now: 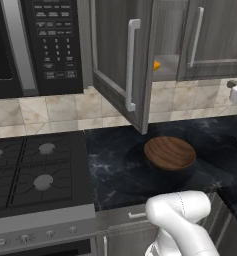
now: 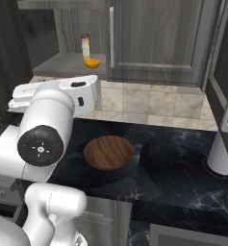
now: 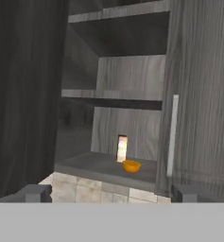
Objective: Open the cabinet. Pick the orange and orange from the cabinet and place them into the bowl. Then close the cabinet.
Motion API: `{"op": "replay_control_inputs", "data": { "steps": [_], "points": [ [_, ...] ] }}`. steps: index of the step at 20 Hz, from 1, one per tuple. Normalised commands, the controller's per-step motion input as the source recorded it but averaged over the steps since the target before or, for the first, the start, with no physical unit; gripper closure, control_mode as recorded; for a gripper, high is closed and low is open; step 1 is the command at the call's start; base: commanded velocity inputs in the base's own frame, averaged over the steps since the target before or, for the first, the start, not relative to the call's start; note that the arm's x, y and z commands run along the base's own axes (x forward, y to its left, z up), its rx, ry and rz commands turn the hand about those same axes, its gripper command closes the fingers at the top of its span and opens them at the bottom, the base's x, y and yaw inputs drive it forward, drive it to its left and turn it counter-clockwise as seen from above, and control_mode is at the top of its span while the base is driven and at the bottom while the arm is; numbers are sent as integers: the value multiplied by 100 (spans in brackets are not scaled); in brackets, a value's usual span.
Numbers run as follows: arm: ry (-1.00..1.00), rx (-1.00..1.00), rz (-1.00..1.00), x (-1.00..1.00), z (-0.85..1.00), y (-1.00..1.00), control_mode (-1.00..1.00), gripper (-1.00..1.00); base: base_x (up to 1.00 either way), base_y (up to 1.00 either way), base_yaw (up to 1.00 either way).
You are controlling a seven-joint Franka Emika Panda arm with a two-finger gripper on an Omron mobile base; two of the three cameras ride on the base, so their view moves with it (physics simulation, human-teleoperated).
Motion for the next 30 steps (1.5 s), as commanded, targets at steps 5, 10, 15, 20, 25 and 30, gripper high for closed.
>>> {"op": "replay_control_inputs", "data": {
  "steps": [5,10,15,20,25,30],
  "points": [
    [-6,0,0,47,0,-33,-100,-100,0,0,0],
    [-5,0,0,45,0,-32,-100,-100,0,0,0],
    [-2,0,0,50,0,-17,-100,-100,0,0,0],
    [0,0,0,52,0,0,-100,-100,0,0,0],
    [0,0,0,51,0,0,-100,-100,0,0,0],
    [0,0,0,59,0,0,-100,-100,0,0,0]
  ]
}}
